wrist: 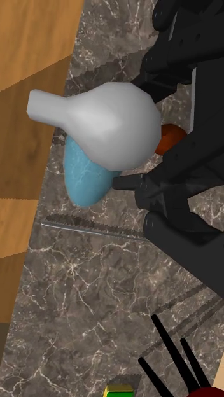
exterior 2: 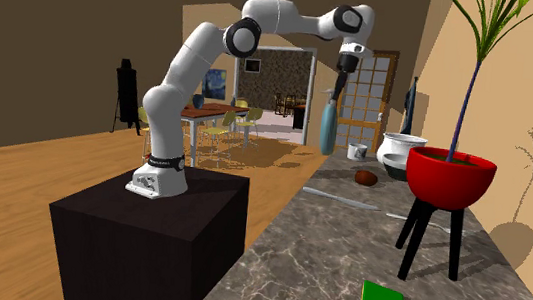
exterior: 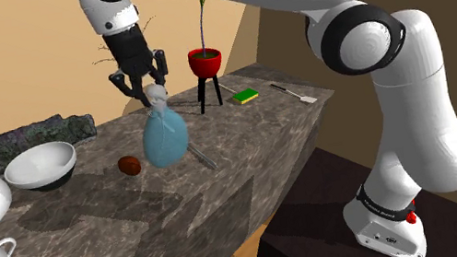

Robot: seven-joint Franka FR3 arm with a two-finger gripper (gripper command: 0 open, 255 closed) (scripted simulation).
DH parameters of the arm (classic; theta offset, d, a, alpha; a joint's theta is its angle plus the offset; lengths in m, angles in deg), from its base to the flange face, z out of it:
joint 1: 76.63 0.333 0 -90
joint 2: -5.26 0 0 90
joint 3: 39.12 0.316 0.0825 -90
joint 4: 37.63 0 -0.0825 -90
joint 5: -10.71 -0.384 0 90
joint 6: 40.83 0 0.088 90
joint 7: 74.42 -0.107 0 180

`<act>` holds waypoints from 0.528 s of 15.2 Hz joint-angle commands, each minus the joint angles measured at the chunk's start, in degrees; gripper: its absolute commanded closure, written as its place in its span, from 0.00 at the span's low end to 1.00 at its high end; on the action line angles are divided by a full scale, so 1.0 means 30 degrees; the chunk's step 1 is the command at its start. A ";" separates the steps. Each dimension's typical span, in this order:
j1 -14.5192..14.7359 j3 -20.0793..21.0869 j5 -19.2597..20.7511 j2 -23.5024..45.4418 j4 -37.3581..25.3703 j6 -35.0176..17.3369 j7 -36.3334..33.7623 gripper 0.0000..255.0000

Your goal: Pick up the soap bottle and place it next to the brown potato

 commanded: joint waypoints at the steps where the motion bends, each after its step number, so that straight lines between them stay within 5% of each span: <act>1: -0.0049 0.0040 -0.0069 -0.0374 0.1149 -0.0788 -0.0142 1.00; 8: -0.0298 0.0071 -0.0190 -0.1127 0.4189 -0.3066 -0.0279 1.00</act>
